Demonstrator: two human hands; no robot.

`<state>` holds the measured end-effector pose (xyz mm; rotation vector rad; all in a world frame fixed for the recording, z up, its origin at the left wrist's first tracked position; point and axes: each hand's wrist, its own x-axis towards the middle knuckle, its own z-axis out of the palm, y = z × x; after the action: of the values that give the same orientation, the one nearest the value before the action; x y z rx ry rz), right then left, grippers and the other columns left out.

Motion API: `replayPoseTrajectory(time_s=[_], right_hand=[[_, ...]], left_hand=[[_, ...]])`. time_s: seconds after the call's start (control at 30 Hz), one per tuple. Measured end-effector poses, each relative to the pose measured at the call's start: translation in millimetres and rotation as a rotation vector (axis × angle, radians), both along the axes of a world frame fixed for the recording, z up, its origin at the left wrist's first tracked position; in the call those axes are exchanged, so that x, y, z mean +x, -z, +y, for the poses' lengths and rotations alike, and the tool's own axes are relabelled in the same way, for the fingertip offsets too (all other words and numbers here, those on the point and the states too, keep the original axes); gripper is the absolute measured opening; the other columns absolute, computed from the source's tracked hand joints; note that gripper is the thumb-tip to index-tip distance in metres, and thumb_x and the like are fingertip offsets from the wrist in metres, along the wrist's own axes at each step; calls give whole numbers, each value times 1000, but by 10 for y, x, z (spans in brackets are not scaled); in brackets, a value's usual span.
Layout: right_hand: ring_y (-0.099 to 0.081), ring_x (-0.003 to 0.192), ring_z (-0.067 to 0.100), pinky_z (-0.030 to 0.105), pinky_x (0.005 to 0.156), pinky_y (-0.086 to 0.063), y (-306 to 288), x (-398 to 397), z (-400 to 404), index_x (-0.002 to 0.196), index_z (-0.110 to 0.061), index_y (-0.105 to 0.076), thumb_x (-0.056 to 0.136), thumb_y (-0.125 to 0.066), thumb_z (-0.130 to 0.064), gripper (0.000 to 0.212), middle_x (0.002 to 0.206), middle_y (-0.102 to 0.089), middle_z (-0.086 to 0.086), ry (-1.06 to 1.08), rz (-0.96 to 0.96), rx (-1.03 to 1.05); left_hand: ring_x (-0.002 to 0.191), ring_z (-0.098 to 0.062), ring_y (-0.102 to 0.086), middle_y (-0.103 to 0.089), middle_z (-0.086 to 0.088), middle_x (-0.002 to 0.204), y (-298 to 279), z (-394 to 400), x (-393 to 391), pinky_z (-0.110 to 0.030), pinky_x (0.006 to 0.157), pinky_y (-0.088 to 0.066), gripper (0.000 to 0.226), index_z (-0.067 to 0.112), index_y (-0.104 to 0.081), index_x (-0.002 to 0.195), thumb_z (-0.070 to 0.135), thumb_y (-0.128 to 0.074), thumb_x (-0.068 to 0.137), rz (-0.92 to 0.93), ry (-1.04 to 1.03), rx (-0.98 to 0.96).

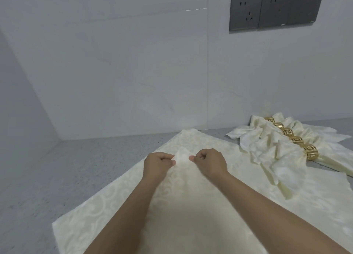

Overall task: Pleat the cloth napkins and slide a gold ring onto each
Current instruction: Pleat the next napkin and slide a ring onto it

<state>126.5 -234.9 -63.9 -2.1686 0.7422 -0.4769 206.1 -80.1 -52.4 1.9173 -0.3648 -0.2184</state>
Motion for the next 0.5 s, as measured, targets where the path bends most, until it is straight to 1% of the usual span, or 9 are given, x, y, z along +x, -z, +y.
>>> replayPoseTrajectory(time_s=[0.1, 0.17, 0.23, 0.3, 0.33, 0.4, 0.43, 0.47, 0.5], right_hand=[[-55, 73, 8, 24, 61, -39, -1, -6, -11, 71, -24, -64, 83, -66, -42, 22, 66, -56, -15, -20, -12, -20], [-56, 75, 7, 25, 65, -43, 13, -5, -20, 77, -27, -66, 83, -66, -40, 14, 69, -58, -14, -42, -33, -25], [-56, 72, 6, 24, 70, -47, 18, -12, -31, 82, -32, -68, 84, -66, -31, 4, 71, -59, -15, -67, -106, 54], [-53, 65, 2, 17, 65, -45, 9, -42, -63, 81, -30, -71, 84, -67, -20, 12, 68, -59, -16, -114, -187, 149], [-50, 59, -1, 14, 60, -42, -10, -70, -97, 79, -28, -72, 83, -68, -17, 12, 63, -58, -17, -157, -203, 183], [-47, 49, -4, 10, 53, -36, -66, -159, -173, 80, -22, -73, 83, -70, -14, 9, 53, -55, -19, -298, -163, 212], [-48, 49, -5, 8, 53, -35, -96, -204, -212, 82, -20, -74, 83, -70, -13, 9, 53, -57, -20, -367, -132, 203], [-51, 54, -6, 7, 56, -36, -113, -234, -239, 82, -20, -74, 82, -71, -12, 9, 60, -62, -19, -418, -104, 184], [-55, 62, -6, 8, 62, -39, -117, -252, -262, 81, -22, -75, 81, -72, -12, 11, 71, -67, -17, -443, -88, 163]], left_hand=[[80, -15, -68, -73, 3, 85, 27, 14, 14, -20, 71, -50, 13, 18, -75, 86, 12, -77, 75, -6, 2, -16], [78, -13, -69, -73, 2, 83, 39, 25, 32, -20, 72, -52, 14, 17, -76, 89, 12, -77, 75, -8, 21, -27], [70, -5, -66, -72, 3, 82, 40, 45, 37, -11, 63, -48, 13, 20, -75, 86, 12, -77, 76, -39, 44, -24], [60, 3, -60, -70, 6, 79, 31, 76, 37, -7, 55, -43, 14, 25, -74, 81, 12, -76, 78, -70, 83, -21], [60, 4, -60, -71, 7, 79, 19, 101, 47, -7, 56, -43, 15, 26, -74, 79, 11, -76, 78, -81, 112, -24], [68, 3, -64, -73, 6, 81, -1, 163, 63, -7, 63, -46, 15, 24, -75, 79, 10, -76, 78, -87, 203, -13], [72, 1, -65, -73, 4, 82, -17, 196, 70, -9, 67, -47, 14, 22, -75, 79, 8, -76, 78, -90, 258, 6], [75, 0, -66, -73, 3, 85, -27, 229, 82, -9, 68, -47, 13, 21, -75, 79, 8, -76, 78, -100, 302, 35], [76, 1, -65, -73, 3, 87, -29, 251, 94, -8, 69, -46, 14, 21, -75, 78, 7, -77, 77, -118, 333, 65]])
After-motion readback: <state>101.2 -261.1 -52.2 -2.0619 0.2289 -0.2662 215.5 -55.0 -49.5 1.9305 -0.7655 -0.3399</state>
